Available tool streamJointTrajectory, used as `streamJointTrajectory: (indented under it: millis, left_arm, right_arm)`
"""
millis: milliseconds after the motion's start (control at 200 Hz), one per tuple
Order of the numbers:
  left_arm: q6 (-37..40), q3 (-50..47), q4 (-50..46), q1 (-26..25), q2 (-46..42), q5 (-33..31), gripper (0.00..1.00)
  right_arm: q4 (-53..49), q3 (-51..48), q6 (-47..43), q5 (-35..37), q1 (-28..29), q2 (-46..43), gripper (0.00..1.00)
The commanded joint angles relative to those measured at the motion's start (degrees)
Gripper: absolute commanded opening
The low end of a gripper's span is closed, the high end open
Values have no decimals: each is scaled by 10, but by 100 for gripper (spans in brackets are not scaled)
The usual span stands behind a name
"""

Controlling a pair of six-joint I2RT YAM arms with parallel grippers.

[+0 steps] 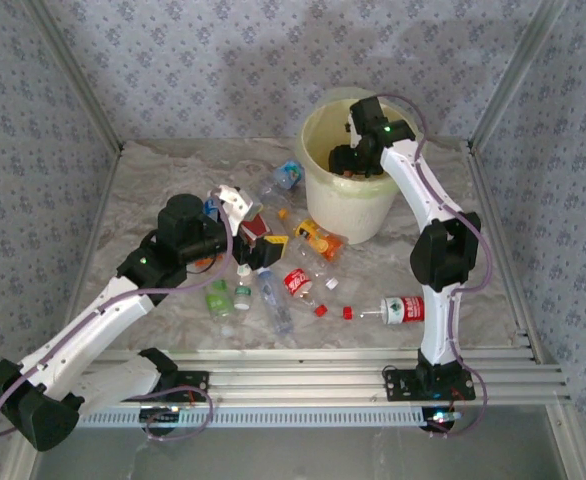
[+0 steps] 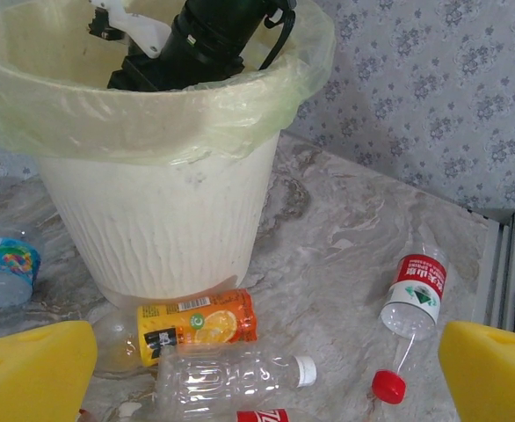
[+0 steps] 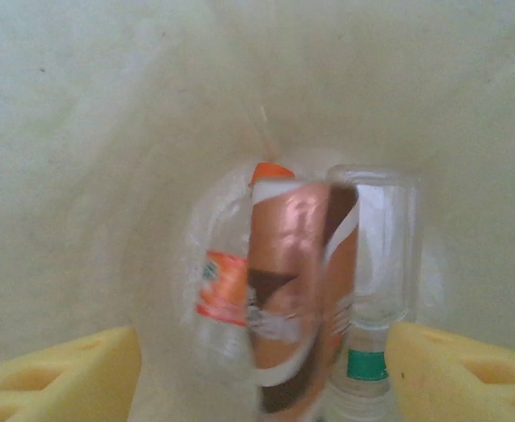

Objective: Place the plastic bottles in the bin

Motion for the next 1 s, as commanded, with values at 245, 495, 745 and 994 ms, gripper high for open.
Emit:
streamJointTrajectory:
  millis: [245,495,745,994]
  left_arm:
    - [10,25,0,-4,2,22,100]
    - [29,29,-13,-4,0,49,100]
    - [42,52,-44,-6,20,108,100]
    - [49,64,-66,-39,42,116,100]
  right_arm:
    - [-18,36,4,15,-5,-61,79]
    - [-27,40,1,32,-3,-109,79]
    - [-44,24,2,65,2,-179,80]
    - [-52,-57,16,109,7,-294,81]
